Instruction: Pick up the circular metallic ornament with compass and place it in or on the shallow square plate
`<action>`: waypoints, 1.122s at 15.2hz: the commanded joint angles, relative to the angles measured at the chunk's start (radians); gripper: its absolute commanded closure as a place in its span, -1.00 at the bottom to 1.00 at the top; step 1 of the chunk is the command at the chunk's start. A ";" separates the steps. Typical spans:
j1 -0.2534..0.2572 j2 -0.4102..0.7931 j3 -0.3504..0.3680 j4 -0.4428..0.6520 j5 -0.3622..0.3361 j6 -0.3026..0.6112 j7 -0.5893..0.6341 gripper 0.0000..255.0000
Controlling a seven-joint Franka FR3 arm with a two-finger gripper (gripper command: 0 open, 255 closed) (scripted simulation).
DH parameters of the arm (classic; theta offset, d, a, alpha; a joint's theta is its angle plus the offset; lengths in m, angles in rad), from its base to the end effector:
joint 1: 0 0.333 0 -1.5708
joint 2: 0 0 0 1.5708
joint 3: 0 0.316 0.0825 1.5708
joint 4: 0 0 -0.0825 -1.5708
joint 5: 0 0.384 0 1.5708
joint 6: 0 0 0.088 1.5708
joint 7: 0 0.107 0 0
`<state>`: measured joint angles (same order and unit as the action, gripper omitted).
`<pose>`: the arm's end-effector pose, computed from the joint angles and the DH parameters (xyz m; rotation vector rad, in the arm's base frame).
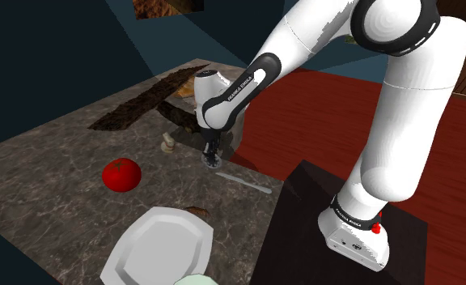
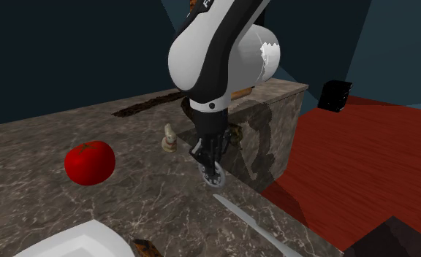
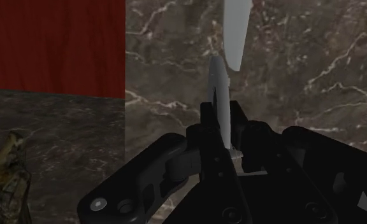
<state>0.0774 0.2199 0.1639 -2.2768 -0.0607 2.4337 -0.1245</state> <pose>0.5121 0.1266 0.2553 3.0687 0.6385 -0.0925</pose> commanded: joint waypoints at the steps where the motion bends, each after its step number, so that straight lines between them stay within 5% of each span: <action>1: 0.000 0.000 0.000 0.000 0.000 0.000 0.000 1.00; 17: -0.006 -0.111 0.008 0.029 0.031 -0.138 -0.022 1.00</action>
<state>0.0716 0.1162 0.1716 -2.2508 -0.0316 2.3064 -0.1458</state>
